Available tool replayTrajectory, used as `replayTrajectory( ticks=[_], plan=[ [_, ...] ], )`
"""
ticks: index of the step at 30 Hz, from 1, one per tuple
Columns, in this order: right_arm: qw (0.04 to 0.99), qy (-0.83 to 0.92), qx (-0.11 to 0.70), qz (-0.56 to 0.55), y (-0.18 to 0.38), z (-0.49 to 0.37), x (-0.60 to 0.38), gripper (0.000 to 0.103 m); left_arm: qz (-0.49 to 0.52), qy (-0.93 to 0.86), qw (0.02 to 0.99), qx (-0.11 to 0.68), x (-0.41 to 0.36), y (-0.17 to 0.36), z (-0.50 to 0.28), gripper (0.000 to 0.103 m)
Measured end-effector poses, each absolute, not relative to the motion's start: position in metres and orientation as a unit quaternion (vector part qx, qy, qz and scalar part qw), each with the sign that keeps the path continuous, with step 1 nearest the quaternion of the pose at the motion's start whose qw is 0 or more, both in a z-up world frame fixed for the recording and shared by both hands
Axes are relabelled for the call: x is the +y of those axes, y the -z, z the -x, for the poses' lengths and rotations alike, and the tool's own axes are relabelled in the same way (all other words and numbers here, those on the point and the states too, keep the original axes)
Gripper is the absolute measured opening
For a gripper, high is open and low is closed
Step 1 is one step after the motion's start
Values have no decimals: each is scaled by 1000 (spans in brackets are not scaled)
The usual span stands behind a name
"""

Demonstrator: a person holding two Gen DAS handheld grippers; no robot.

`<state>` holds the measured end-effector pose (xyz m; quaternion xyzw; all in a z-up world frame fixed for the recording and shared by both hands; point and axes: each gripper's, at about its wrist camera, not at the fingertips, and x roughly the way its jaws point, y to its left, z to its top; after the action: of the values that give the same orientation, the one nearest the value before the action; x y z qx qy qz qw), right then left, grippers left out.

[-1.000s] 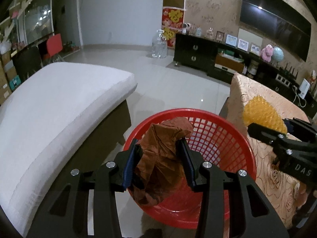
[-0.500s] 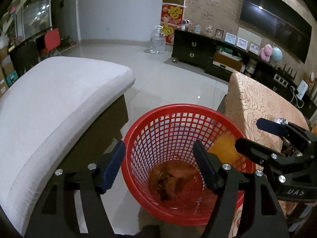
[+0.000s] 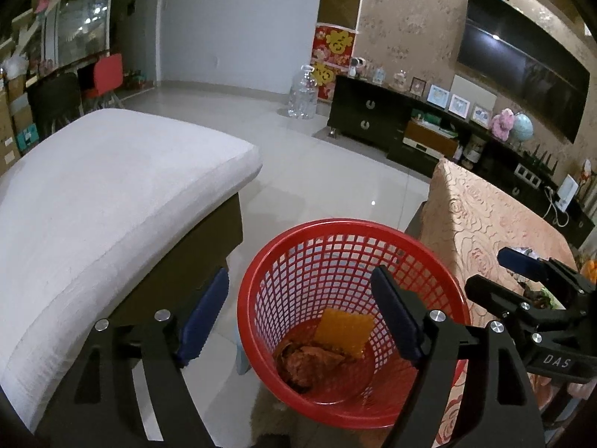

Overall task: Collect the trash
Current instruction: 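Carry both items to the red basket and open both grippers to drop them, then return to the table and grasp the black plastic bag with the left gripper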

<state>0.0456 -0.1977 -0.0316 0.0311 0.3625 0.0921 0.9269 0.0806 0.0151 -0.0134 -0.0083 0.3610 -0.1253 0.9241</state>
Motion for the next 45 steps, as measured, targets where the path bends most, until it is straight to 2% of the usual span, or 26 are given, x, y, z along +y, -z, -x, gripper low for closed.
replayTrajectory(
  ticks=[10, 21, 31, 37, 45],
  plan=[
    [937, -24, 347, -25, 23, -13, -235, 78, 0, 145, 927, 345, 2, 8, -68, 77],
    [940, 87, 324, -65, 12, 52, -323, 79, -12, 189, 924, 331, -36, 0, -51, 77],
    [927, 176, 313, -110, 18, 116, -383, 79, -51, 236, 916, 319, -87, 2, -29, 78],
    [911, 237, 308, -139, 25, 157, -418, 80, -79, 285, 902, 315, -123, 8, -10, 83],
    [889, 307, 302, -157, 37, 201, -450, 84, -126, 345, 868, 334, -188, 29, 12, 83]
  ],
)
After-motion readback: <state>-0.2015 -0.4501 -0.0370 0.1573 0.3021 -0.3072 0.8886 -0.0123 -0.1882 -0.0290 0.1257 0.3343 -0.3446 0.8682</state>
